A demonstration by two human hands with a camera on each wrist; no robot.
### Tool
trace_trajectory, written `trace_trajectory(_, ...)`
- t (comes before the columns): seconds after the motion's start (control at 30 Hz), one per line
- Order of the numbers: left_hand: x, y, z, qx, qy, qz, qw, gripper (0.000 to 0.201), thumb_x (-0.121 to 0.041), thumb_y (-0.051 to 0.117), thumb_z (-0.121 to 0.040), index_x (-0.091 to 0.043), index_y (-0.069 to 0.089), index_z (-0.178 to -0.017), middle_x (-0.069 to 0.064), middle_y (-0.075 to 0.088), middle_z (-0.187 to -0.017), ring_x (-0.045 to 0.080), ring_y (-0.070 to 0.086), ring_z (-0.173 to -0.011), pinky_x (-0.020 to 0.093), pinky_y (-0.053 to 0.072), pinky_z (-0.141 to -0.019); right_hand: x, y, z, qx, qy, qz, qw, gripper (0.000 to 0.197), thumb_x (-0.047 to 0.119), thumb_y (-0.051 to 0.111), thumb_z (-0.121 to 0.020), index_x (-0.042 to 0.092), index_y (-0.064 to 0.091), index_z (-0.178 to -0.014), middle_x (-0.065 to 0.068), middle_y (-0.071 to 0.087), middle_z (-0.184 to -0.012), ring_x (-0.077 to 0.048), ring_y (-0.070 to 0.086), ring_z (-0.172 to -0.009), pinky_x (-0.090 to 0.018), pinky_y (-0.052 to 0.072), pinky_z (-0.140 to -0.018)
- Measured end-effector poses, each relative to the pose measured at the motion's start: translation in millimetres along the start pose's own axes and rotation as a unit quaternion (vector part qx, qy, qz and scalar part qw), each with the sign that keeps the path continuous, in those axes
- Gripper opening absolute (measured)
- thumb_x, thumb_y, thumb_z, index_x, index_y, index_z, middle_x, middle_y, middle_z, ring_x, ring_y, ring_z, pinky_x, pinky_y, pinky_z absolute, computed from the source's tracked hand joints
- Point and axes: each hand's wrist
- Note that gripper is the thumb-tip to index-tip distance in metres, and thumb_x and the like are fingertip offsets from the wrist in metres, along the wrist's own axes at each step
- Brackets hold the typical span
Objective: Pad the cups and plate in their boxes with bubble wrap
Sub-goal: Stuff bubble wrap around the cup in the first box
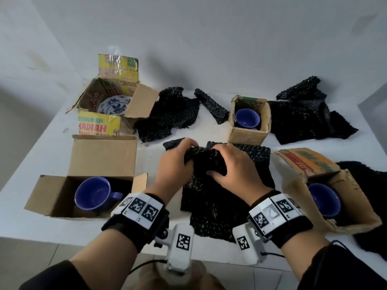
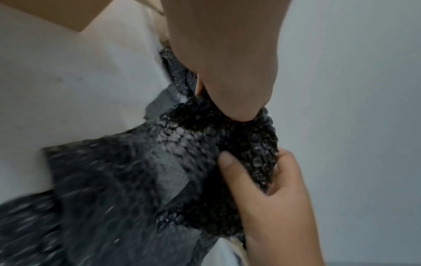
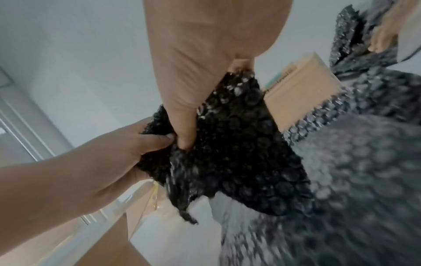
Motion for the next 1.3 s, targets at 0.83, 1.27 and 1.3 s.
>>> trace_trajectory(0.83,101.3,-225.0,15.0,0.143,-0.067,0.107,0.982,0.031,-0.002,0.063,-0.081,-0.029,0.07,-0.096,0.001,0.063,-0.104,0.012,0.058,-0.097,0.012,0.045,-0.077,165.8,37.3,-107.0,0.195,-0.016,-0.179,0.964,0.022,0.006,0.061,-0.083,0.022,0.065,-0.099,0.0,0.054,-0.097,-0.013,0.054,-0.093,-0.028,0.041,-0.079)
trace_trajectory(1.27,177.1,-232.2,62.7,0.151,-0.165,0.175,0.959,0.042,-0.012,0.052,-0.065,-0.025,0.067,-0.103,-0.006,0.066,-0.111,0.01,0.061,-0.103,0.025,0.047,-0.09,205.1,110.8,-81.1,0.314,0.023,-0.125,0.941,0.038,0.002,0.059,-0.077,0.022,0.065,-0.109,0.003,0.053,-0.096,-0.017,0.053,-0.091,-0.034,0.046,-0.081)
trace_trajectory(1.3,181.2,-229.8,67.5,0.139,-0.187,0.207,0.95,0.047,-0.016,0.051,-0.065,-0.025,0.065,-0.109,-0.006,0.063,-0.118,0.009,0.058,-0.11,0.026,0.045,-0.094,205.5,114.3,-76.6,0.311,0.021,-0.128,0.942,0.038,0.001,0.059,-0.076,0.023,0.066,-0.107,0.004,0.053,-0.094,-0.017,0.053,-0.088,-0.035,0.046,-0.079)
Point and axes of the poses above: each hand's wrist, its own z-axis away from the middle knuckle, its own y-axis out of the palm, x = y × z
